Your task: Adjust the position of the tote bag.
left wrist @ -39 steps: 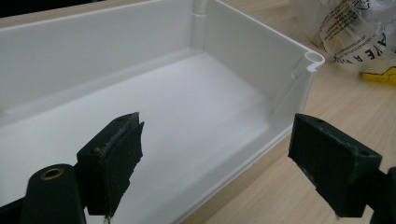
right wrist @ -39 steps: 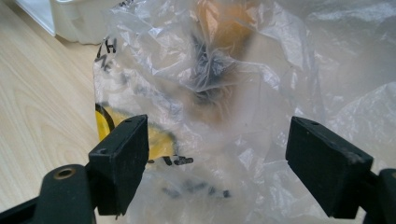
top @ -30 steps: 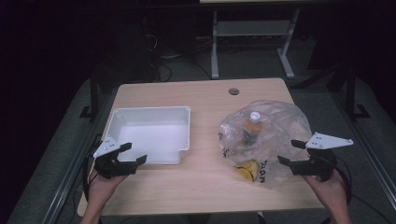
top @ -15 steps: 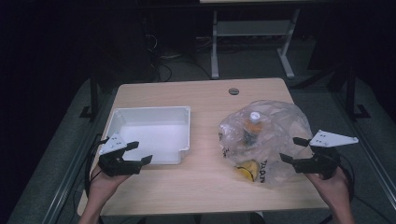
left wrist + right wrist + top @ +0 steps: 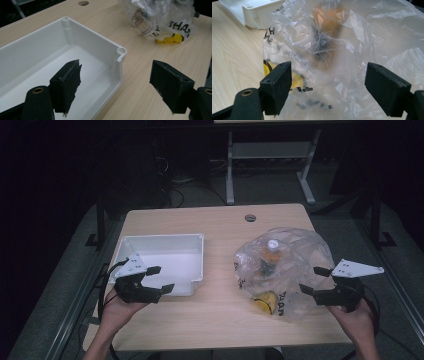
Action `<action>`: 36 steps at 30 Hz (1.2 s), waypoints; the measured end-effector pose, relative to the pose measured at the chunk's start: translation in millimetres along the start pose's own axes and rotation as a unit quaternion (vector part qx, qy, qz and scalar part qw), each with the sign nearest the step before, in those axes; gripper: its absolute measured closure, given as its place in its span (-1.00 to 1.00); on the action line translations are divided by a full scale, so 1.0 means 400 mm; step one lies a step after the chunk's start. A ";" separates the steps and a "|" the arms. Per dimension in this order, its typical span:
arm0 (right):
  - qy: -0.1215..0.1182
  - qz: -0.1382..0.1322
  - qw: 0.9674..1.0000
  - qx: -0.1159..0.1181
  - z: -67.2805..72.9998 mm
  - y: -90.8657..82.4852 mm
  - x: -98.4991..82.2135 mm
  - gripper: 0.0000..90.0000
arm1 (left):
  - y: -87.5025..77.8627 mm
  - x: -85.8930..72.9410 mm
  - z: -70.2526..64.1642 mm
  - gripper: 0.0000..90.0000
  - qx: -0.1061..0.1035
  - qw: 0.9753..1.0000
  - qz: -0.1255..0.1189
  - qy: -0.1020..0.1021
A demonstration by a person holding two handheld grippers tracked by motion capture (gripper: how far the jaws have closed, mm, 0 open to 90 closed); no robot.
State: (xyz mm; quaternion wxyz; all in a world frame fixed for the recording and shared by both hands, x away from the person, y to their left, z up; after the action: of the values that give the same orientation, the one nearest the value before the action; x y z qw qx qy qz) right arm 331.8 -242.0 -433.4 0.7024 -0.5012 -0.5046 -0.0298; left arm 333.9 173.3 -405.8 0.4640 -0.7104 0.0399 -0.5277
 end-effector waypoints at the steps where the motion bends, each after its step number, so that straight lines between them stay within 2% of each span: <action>1: -0.003 0.002 1.000 -0.001 0.001 0.001 0.000 -0.53 | 0.002 0.006 -0.006 -0.47 -0.002 1.000 0.003 0.004; 6: -0.006 0.001 1.000 -0.002 0.002 -0.002 0.002 -0.52 | 0.016 0.039 -0.032 -0.47 -0.016 1.000 0.006 0.015; 10: -0.006 0.001 1.000 -0.003 -0.001 -0.005 0.001 -0.51 | 0.036 0.060 -0.055 -0.46 -0.030 0.999 0.019 0.028; 14: -0.009 -0.003 1.000 -0.001 -0.001 -0.012 0.002 -0.49 | 0.051 0.088 -0.075 -0.46 -0.043 0.998 0.017 0.037; 19: -0.005 -0.004 1.000 -0.003 -0.008 -0.015 -0.004 -0.49 | 0.082 0.116 -0.101 -0.45 -0.058 0.997 0.033 0.048; 23: -0.007 -0.002 1.000 -0.004 -0.009 -0.017 -0.003 -0.49 | 0.105 0.140 -0.114 -0.44 -0.057 0.996 0.038 0.064; 28: -0.005 -0.004 1.000 -0.004 -0.014 -0.021 -0.006 -0.48 | 0.138 0.168 -0.127 -0.44 -0.058 0.995 0.047 0.071; 36: -0.005 -0.008 1.000 -0.004 -0.016 -0.028 -0.004 -0.48 | 0.172 0.211 -0.155 -0.42 -0.079 0.992 0.049 0.083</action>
State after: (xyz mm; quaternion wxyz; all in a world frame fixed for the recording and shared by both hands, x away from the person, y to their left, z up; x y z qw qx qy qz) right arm 329.1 -253.1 -427.1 0.6977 -0.5000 -0.5119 -0.0346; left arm 352.2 50.0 -393.2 0.4267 -0.6958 0.1544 -0.5567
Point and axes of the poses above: each handheld gripper's, and its own axes: y roughly forward along the jaws, x roughly out of its top, z roughly to its left, the point moved 10 cm from there along y, roughly forward along the jaws, and after that the axes turned 10 degrees about z, right-handed, at the moved point
